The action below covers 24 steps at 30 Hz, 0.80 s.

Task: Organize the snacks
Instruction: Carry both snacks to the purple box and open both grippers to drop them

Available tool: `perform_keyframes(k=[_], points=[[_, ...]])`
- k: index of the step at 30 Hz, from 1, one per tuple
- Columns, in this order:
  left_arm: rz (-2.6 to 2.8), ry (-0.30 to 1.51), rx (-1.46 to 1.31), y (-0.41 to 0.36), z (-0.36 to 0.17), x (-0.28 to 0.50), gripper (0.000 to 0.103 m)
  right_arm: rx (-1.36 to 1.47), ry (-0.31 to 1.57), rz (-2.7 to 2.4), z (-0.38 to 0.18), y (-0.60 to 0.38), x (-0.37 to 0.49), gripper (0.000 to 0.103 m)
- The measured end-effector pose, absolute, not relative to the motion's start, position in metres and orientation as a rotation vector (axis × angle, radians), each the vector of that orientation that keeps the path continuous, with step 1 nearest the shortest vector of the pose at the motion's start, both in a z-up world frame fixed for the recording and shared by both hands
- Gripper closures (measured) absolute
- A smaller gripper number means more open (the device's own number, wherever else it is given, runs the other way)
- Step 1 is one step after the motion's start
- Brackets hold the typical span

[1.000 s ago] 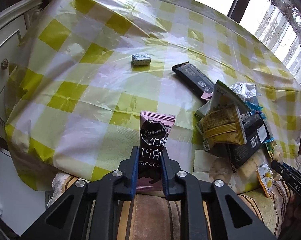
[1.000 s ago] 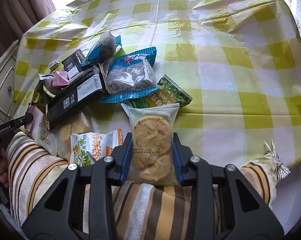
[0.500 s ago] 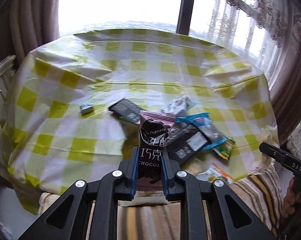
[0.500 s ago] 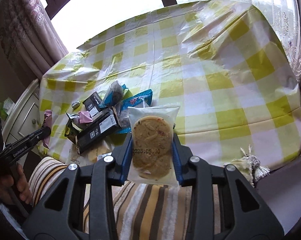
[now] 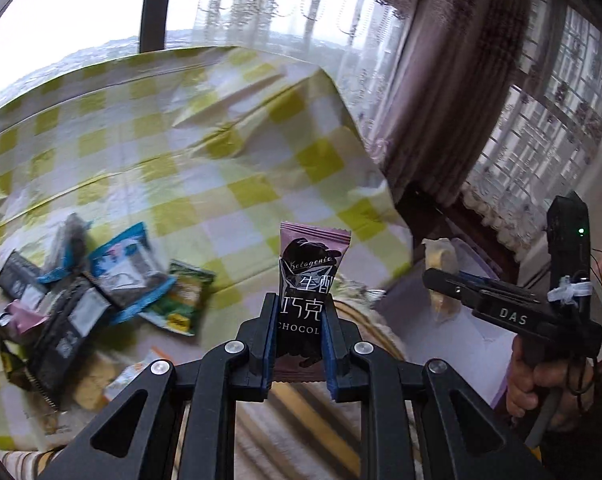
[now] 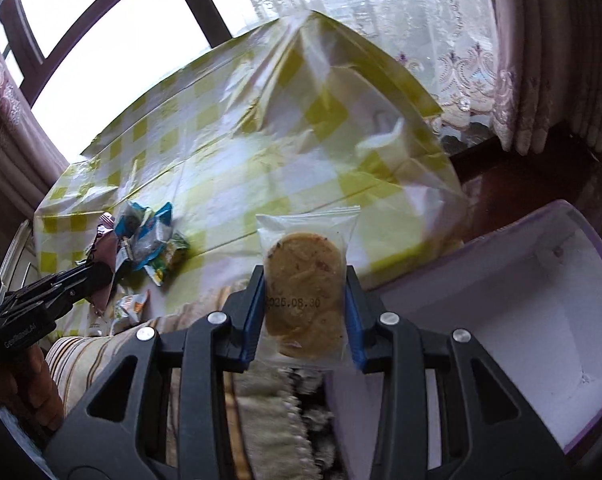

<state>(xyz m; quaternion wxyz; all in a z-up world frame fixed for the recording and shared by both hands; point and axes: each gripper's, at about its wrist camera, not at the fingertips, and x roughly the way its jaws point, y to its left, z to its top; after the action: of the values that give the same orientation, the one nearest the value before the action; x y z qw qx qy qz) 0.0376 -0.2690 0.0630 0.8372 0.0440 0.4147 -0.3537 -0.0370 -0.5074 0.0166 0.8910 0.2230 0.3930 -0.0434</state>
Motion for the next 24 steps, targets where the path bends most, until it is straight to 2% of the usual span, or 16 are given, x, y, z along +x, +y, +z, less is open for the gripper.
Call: perform_keyframes(k=[13, 16, 17, 18, 19, 20, 21, 24], points=[[-0.988, 1.039, 0.171, -0.380, 0.027, 0.010, 0.082, 0.561, 0.913, -0.215, -0.028, -0.556, -0.071, 0.063], [-0.996, 1.083, 0.178, -0.391, 0.017, 0.012, 0.077, 0.579, 0.925, -0.231, -0.035, -0.563, -0.073, 0.061], [-0.993, 1.088, 0.182, -0.392, 0.015, 0.012, 0.070, 0.576, 0.930, -0.237, -0.035, -0.564, -0.072, 0.059], [-0.990, 1.090, 0.184, -0.392, 0.014, 0.012, 0.056, 0.572, 0.931, -0.242, -0.036, -0.565, -0.072, 0.056], [-0.983, 1.088, 0.181, -0.391, 0.015, 0.011, 0.049, 0.571, 0.924, -0.244, -0.035, -0.566, -0.072, 0.051], [-0.981, 1.080, 0.175, -0.390, 0.016, 0.011, 0.036, 0.566, 0.915, -0.249, -0.033, -0.566, -0.073, 0.044], [-0.984, 1.069, 0.172, -0.388, 0.016, 0.011, 0.029, 0.556, 0.904, -0.259, -0.032, -0.566, -0.073, 0.041], [-0.972, 1.016, 0.199, -0.384, 0.025, 0.010, 0.022, 0.503, 0.894, -0.314, -0.027, -0.561, -0.071, 0.037]])
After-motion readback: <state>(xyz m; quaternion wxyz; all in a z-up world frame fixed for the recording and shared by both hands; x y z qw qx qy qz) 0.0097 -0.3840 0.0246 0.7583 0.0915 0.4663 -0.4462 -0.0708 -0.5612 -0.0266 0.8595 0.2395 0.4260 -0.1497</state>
